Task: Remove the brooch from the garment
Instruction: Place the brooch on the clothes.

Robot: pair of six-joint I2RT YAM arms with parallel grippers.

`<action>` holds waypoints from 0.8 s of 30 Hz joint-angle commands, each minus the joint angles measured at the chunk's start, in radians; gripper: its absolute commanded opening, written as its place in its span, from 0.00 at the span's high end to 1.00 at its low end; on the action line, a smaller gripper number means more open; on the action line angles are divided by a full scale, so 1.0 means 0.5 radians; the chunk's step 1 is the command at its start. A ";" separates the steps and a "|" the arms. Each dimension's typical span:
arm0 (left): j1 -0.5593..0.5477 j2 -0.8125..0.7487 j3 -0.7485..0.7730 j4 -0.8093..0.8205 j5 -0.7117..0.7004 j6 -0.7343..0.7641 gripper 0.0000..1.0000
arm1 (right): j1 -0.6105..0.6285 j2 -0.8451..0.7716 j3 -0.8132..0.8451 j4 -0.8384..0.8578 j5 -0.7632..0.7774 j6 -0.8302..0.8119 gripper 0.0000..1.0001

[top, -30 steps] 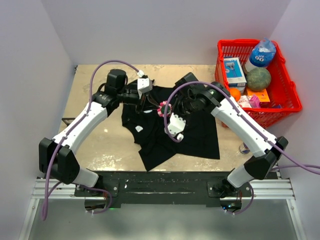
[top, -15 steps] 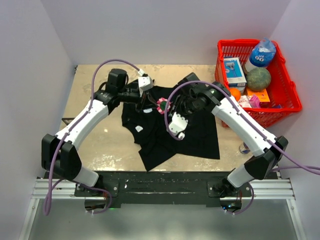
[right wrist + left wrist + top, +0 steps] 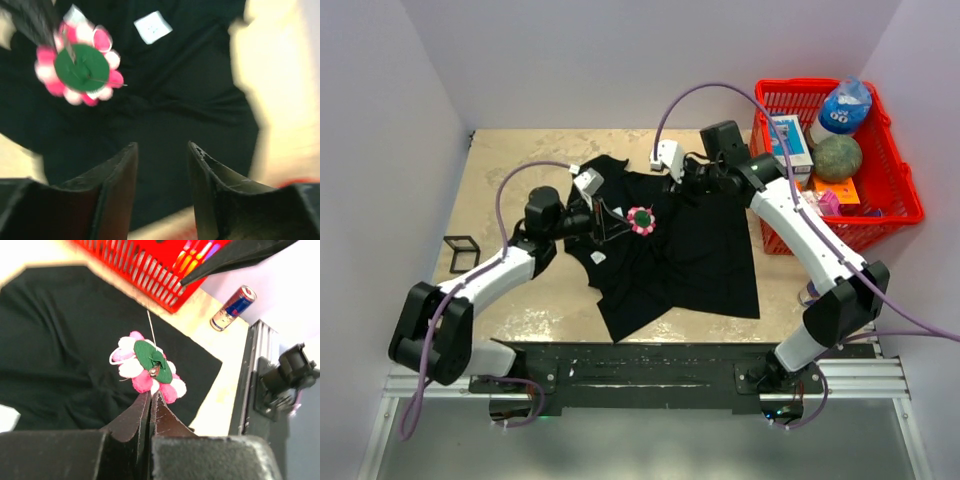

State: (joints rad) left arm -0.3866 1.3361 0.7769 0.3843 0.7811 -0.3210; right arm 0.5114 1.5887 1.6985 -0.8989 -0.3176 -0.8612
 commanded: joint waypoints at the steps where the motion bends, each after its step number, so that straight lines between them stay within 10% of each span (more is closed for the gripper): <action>1: 0.006 0.132 -0.335 0.639 -0.194 -0.554 1.00 | -0.087 0.050 -0.414 0.511 -0.197 1.540 0.58; 11: -0.043 0.448 -0.811 1.072 -0.369 -0.892 1.00 | -0.133 -0.064 -1.402 1.299 -0.398 2.461 0.90; 24: -0.040 0.988 -0.658 0.694 -0.409 -0.754 1.00 | -0.105 0.529 -1.418 2.356 -0.668 2.974 0.96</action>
State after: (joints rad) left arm -0.4072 1.7744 0.4351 0.8028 0.6247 -0.7406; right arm 0.4469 1.8198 0.9581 0.0475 -0.5629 0.5167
